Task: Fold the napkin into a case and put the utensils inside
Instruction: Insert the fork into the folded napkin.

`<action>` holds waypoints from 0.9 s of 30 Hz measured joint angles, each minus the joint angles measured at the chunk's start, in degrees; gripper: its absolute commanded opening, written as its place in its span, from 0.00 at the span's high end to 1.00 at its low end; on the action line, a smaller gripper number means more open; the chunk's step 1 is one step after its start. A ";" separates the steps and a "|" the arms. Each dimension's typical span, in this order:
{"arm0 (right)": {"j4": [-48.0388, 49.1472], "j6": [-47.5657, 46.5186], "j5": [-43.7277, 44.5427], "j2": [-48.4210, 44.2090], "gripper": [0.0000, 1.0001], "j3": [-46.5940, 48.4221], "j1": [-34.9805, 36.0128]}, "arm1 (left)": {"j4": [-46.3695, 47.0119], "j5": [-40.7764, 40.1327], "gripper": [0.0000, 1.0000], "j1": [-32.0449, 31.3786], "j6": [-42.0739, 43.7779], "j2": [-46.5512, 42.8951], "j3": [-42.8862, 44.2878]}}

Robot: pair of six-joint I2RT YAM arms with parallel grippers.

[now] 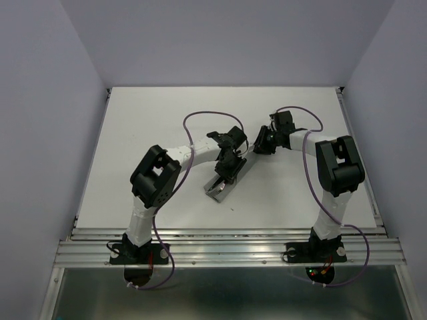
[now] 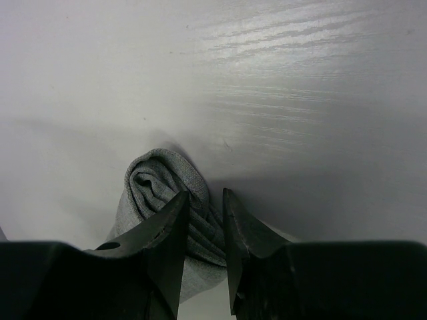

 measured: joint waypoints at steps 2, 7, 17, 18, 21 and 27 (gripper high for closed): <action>0.00 0.00 0.00 0.00 0.67 0.00 0.00 | 0.04 -0.15 0.56 0.00 -0.13 0.00 -0.42; 0.00 0.00 0.00 0.00 0.67 0.00 0.00 | 0.59 -0.11 0.72 0.00 -0.46 0.00 -0.48; 0.00 0.00 0.00 -0.02 0.67 0.00 0.00 | 0.87 0.31 0.82 0.00 -0.57 0.00 -0.46; 0.00 0.00 0.02 -0.02 0.67 -0.02 0.00 | 0.87 0.28 0.82 0.00 -0.57 0.00 -0.44; 0.00 0.00 0.04 -0.11 0.67 -0.15 0.00 | 0.70 0.26 0.82 0.00 -0.50 0.04 -0.02; 0.00 0.02 0.02 -0.55 0.67 -0.76 0.00 | 0.22 0.20 0.81 0.00 0.07 0.48 3.08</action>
